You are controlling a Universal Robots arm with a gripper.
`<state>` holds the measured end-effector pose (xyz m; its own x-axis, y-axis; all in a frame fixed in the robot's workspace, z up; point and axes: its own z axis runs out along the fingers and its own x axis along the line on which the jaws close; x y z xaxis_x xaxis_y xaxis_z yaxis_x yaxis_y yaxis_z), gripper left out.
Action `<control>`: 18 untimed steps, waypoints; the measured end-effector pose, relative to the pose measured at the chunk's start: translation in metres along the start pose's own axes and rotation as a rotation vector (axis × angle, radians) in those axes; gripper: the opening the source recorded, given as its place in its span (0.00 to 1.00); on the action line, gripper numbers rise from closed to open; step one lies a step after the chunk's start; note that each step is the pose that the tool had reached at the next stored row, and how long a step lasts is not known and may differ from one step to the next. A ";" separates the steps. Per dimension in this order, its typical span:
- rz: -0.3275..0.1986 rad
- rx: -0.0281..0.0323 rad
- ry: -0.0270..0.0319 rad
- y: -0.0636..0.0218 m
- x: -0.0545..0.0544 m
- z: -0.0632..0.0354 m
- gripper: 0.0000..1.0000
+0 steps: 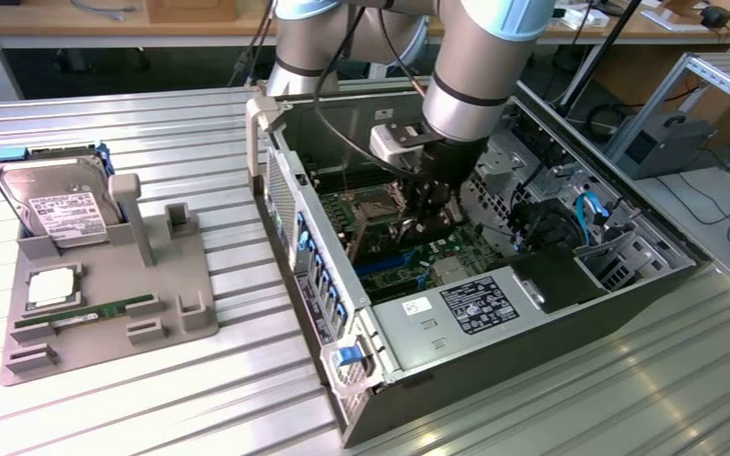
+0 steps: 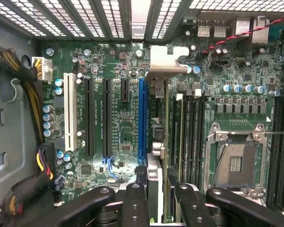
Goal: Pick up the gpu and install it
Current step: 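Insert the gpu into the slot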
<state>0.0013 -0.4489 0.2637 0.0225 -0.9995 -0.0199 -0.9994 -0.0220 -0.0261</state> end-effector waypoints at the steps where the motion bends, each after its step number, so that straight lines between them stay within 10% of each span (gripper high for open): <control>1: 0.000 0.0000 0.0000 0.0012 0.000 0.0005 0.27; 10: 0.000 0.0000 -0.0009 0.0042 0.003 -0.0123 0.27; 18: 0.000 0.0001 -0.0009 0.0236 0.010 -0.0106 0.27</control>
<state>-0.0222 -0.4594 0.2735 0.0226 -0.9995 -0.0208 -0.9994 -0.0221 -0.0262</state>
